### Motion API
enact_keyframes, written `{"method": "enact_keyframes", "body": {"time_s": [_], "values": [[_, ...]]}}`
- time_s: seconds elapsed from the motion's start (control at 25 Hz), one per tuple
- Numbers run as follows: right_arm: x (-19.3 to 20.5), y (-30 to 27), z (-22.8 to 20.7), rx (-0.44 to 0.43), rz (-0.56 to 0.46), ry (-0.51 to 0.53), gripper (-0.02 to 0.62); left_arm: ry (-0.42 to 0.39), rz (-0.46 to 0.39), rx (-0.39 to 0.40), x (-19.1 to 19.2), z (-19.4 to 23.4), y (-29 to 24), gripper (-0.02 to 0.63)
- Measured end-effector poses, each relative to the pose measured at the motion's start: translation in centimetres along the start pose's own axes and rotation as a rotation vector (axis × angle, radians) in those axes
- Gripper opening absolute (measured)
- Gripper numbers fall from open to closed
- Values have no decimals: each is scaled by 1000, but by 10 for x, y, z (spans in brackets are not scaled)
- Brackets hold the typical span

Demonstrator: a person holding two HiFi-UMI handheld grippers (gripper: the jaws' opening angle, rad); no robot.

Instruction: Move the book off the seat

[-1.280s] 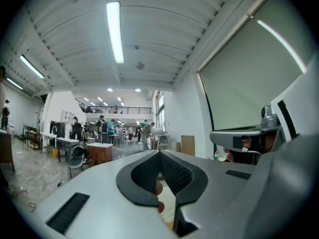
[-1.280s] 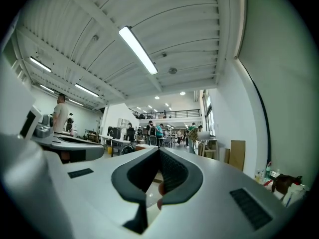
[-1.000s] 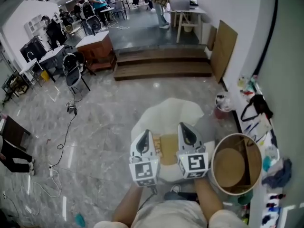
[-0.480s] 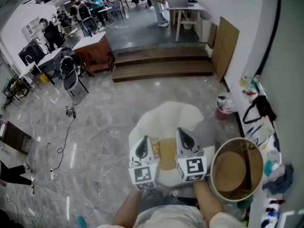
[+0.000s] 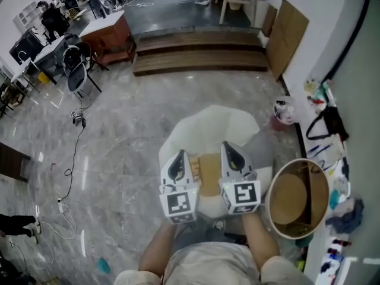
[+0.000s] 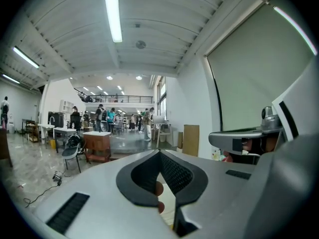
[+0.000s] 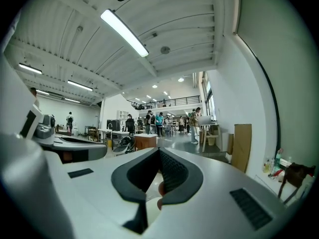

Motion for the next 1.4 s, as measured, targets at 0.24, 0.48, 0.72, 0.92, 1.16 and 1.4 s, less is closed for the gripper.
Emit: {"method": "enact_keyframes", "body": {"time_s": [0.24,0.48,0.72,0.92,1.16,1.4], "values": [[27,-66,20,-2,69,-3,2,13,62,20,37,48,-46,2],[69,-111,37,4,187,-46,2,6,163,23,86,86,-83,2],[131,-146,36,24,282,-93,2,7,279,26,145,104,-115,2],[196,-166,28,-2,355,-119,2,22,386,-28,212,100,-132,2],[280,-178,23,-60,425,-159,2,53,503,-40,298,85,-143,2],[367,-179,8,-82,490,-203,2,39,581,-97,375,61,-154,3]]}}
Point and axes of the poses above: the fingertips, and each gripper's own axes: y backward along the fingers, z to its left, x out of its underside, the point moved 10 cm from there along y, backward along the fingers, and after that the axes turned 7 degrees about -x, right-handed, at the moved point
